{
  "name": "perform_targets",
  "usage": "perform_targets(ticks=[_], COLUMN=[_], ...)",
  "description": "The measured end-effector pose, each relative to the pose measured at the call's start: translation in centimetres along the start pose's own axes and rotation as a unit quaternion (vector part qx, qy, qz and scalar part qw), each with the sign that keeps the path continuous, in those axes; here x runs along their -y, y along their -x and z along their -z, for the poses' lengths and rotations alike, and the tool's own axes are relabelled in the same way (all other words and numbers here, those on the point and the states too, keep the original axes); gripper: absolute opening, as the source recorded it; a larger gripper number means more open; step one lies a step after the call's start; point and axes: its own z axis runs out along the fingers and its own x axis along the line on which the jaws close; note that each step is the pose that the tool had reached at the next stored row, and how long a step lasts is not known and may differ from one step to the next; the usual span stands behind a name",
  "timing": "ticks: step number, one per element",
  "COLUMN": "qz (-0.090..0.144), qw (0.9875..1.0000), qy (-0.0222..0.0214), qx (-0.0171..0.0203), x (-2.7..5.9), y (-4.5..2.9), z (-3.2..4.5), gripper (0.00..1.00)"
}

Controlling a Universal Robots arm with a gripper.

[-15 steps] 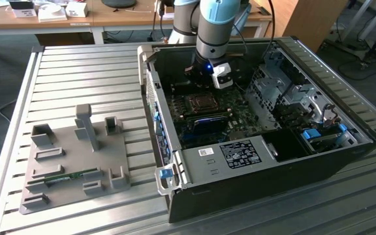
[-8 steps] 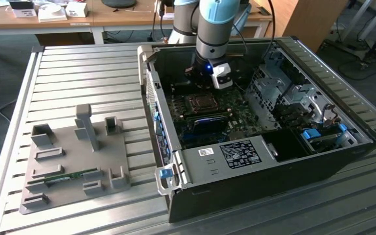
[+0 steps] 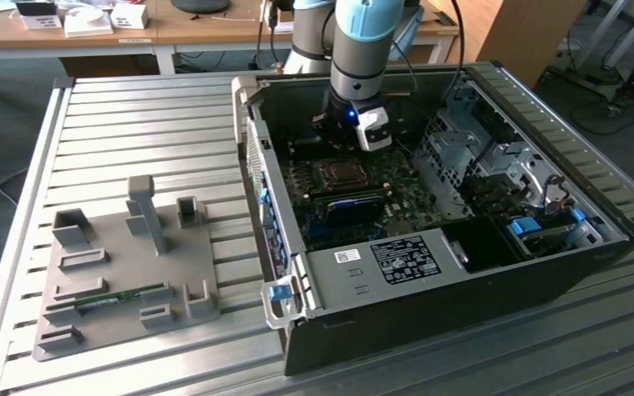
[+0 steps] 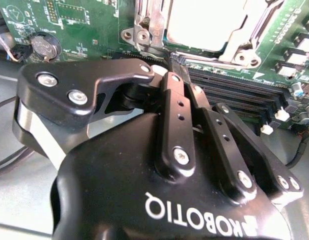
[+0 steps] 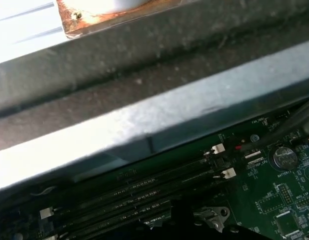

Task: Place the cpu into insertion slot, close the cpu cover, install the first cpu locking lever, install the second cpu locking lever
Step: 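Install the first cpu locking lever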

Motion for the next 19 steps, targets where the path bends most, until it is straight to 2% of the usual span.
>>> perform_targets(ticks=[10,19], qz=[-0.005,-0.006], qw=[1.0000,1.0000], qy=[-0.0011,-0.0021], qx=[0.0027,0.0030], x=[0.00,-0.12], y=[-0.02,-0.04], z=[-0.19,0.05], gripper=[0.11,0.11])
